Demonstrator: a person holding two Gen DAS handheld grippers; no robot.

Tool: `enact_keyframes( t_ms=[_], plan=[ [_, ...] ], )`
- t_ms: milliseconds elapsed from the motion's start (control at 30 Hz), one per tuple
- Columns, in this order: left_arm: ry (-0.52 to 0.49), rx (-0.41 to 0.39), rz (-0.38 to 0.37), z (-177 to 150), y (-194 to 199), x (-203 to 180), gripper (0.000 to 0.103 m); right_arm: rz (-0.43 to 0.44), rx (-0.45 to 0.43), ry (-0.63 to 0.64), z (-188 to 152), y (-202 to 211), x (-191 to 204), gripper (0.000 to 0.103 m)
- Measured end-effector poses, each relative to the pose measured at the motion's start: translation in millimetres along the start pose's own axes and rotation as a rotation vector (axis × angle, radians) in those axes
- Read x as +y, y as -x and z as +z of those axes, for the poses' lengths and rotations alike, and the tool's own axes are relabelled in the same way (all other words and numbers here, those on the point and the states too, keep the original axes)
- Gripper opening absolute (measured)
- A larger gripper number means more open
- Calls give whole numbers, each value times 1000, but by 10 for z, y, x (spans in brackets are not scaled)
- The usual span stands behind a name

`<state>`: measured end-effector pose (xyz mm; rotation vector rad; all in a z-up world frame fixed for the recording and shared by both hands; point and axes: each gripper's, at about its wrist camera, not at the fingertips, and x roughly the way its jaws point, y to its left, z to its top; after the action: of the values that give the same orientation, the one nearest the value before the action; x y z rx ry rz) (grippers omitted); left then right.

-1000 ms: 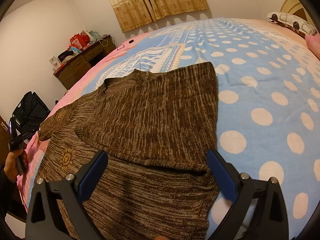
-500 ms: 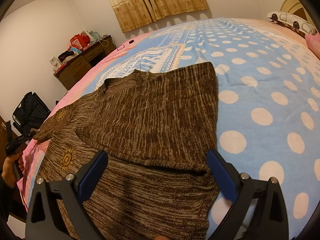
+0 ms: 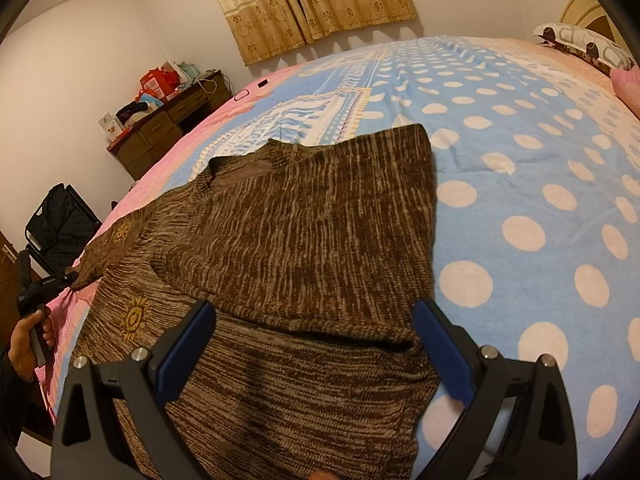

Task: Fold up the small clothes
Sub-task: 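Lift the sleeve with the left tool and fold it across the sweater body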

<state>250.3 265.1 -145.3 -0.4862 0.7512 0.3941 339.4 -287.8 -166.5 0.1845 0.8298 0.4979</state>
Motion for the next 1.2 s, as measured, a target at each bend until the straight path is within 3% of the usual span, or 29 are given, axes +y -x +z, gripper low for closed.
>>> enact_keyframes(
  t_ms=[100, 233, 267, 300, 333, 400, 700, 767, 833, 900, 1067, 1200],
  plan=[
    [5, -5, 24, 17, -10, -41, 17, 0, 0, 0, 2, -1, -1, 101],
    [-11, -16, 22, -31, -6, -122, 36, 1, 0, 0, 0, 0, -1, 101],
    [-20, -24, 47, -40, 4, -149, 37, 0, 0, 0, 1, -1, -1, 101],
    [-32, -42, 89, -38, 20, -185, 41, 0, 0, 0, 0, -1, -2, 101],
    [-38, -74, 117, -40, 58, -213, 57, 0, 0, 0, 0, 0, -2, 101],
    [-28, -108, 144, -42, 84, -216, 72, 1, 0, -1, 0, 0, -2, 101],
    [-124, -29, 130, 34, -217, -311, 73, 1, 0, -1, 0, 0, -3, 101],
    [-134, -26, 107, 24, -207, -332, 60, 1, -1, -1, 0, 0, -3, 101],
    [-154, -10, 83, 40, -225, -350, 23, 1, 0, -1, 3, -1, -4, 101],
    [-134, -1, 54, 55, -202, -300, 10, 1, 0, -1, 1, -1, -4, 101],
    [8, -54, -61, 166, 31, -125, 5, 2, -1, -1, 2, 0, -5, 101],
    [19, -64, -144, 257, 155, -194, 4, 1, 0, 0, 3, -1, -4, 101]
  ],
)
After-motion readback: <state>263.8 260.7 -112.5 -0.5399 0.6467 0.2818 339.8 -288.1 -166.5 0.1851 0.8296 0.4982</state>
